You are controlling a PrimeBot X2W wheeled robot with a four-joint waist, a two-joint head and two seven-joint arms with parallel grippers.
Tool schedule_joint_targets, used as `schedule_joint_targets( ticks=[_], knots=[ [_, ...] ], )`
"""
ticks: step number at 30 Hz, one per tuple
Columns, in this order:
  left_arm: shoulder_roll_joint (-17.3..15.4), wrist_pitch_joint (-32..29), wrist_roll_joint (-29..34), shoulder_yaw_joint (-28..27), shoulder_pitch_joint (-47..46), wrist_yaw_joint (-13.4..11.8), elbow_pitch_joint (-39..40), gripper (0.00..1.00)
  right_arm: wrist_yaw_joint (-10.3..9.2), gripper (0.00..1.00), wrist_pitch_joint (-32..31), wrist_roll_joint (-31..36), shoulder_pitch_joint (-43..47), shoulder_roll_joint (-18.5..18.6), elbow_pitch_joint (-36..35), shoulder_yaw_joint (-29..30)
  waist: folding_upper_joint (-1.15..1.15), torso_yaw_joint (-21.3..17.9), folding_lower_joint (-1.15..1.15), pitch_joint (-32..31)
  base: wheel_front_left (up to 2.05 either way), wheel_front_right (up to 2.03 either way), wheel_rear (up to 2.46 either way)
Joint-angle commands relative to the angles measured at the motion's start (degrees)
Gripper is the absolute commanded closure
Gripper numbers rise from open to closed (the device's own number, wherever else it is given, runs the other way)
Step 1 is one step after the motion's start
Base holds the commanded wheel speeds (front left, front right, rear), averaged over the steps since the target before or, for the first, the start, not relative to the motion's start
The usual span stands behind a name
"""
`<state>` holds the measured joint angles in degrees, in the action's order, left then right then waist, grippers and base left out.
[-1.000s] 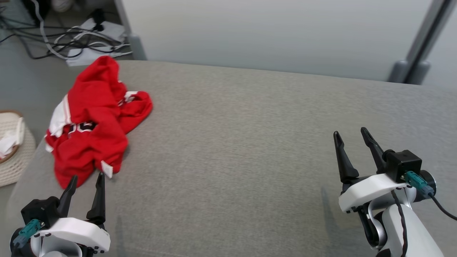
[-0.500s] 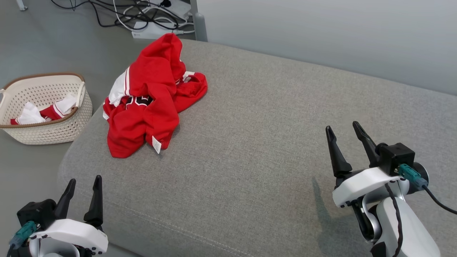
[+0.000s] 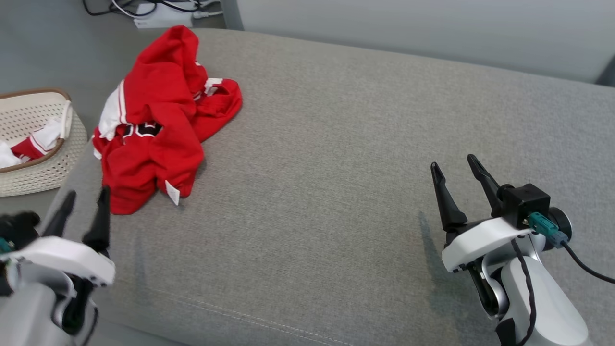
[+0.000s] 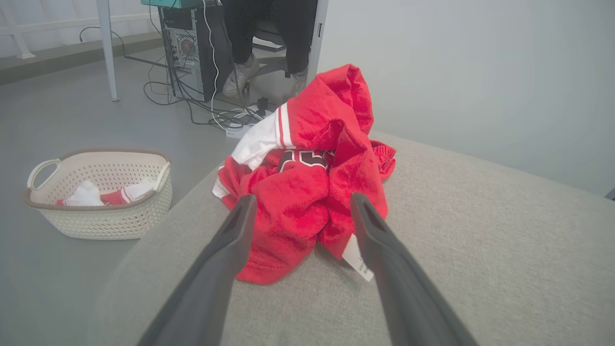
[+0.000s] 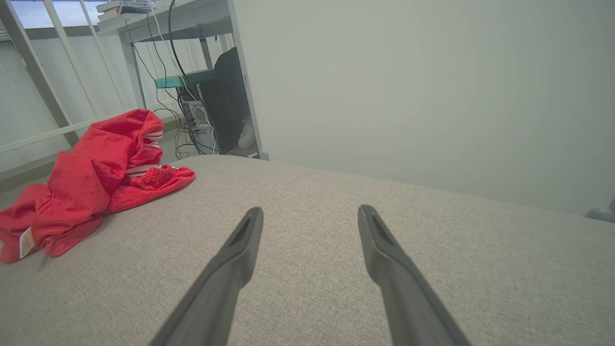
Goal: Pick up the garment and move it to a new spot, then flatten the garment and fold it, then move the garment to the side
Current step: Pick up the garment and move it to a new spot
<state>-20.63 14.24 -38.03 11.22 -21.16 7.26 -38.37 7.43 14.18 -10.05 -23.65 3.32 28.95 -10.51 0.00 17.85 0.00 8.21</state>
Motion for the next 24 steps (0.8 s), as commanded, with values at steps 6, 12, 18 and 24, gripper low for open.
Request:
schedule_joint_targets(
  ticks=[6, 12, 18, 24],
  knots=[
    [-9.68, -1.12, -10.2, 6.16, -12.14, 0.23, -4.3, 0.0, 0.06, 0.0, 0.82, 0.11, -2.88, -0.45, -2.06, -3.37, 0.0, -3.9, 0.0, 3.94, 0.0, 0.0, 0.0],
    [-15.68, -4.59, -16.4, 11.76, -18.35, 0.23, -5.76, 0.0, 0.06, 0.0, 0.82, 0.16, -4.43, -0.45, -3.15, -5.19, 0.0, -6.59, 0.0, 6.82, 0.0, 0.0, 0.0],
    [-23.46, -10.05, -25.95, 17.06, -24.26, 0.23, -4.84, 0.0, 0.06, 0.0, 0.82, 0.3, -6.41, -0.45, -6.34, -7.35, 0.0, -10.41, 0.0, 11.4, 0.0, 0.0, 0.0],
    [-30.18, -10.83, -31.0, 22.15, -26.1, 0.23, -2.72, 0.0, 0.06, 0.0, 0.82, 0.55, -7.89, -0.45, -9.37, -8.59, 0.0, -13.59, 0.0, 14.98, 0.0, 0.0, 0.0]
  ],
)
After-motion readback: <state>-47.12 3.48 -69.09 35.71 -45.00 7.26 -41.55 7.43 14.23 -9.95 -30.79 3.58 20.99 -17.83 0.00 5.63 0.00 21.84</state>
